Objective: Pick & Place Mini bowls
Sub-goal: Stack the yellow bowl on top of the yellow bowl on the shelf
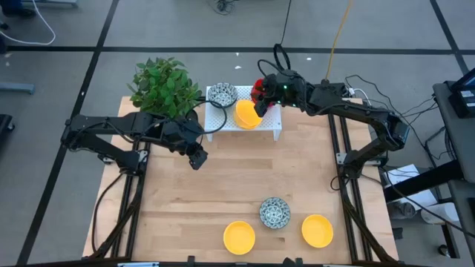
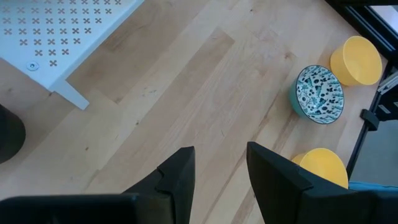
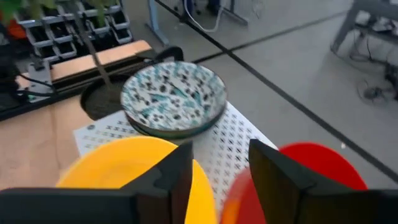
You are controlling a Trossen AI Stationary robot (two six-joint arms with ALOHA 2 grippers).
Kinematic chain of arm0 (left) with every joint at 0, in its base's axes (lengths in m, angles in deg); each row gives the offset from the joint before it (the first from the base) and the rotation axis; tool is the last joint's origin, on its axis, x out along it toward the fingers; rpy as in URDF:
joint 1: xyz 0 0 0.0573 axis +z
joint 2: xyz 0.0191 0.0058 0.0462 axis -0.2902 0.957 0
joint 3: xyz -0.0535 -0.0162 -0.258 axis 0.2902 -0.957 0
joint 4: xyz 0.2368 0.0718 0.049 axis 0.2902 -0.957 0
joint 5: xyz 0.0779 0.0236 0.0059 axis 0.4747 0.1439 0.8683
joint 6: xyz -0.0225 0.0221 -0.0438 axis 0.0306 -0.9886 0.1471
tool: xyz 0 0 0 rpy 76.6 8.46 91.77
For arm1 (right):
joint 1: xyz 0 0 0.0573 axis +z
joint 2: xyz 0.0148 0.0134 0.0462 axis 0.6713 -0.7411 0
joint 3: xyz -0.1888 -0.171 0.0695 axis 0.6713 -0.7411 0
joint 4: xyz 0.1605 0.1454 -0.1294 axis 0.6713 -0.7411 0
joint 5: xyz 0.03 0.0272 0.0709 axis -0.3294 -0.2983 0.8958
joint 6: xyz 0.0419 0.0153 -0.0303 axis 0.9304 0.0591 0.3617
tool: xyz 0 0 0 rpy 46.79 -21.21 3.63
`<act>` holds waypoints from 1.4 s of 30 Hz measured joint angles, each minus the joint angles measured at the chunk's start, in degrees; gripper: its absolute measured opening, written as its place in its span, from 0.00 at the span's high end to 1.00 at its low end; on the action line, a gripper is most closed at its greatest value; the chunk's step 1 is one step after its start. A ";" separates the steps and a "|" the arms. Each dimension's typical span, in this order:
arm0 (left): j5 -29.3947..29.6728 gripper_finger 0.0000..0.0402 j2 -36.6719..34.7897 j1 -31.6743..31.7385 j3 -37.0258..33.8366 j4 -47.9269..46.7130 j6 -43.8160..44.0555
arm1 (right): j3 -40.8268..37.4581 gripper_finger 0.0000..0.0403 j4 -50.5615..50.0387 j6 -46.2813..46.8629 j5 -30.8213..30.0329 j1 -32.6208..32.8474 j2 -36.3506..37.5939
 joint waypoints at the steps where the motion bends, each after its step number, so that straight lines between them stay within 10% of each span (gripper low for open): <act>1: 0.00 0.63 0.00 0.00 0.00 0.00 0.00 | 0.00 0.63 0.41 -0.27 0.01 0.31 0.04; 9: 1.40 0.63 0.96 0.00 -0.19 0.13 -1.51 | -0.04 0.59 -8.10 1.17 -0.03 4.69 5.79; 22: -4.45 0.63 4.66 -4.55 -5.56 5.30 -3.00 | -0.08 0.60 -48.87 17.67 0.19 25.84 11.88; 42: -4.93 0.63 20.73 -14.73 -6.29 16.36 -16.59 | -3.00 0.60 -56.20 52.13 1.71 54.44 11.55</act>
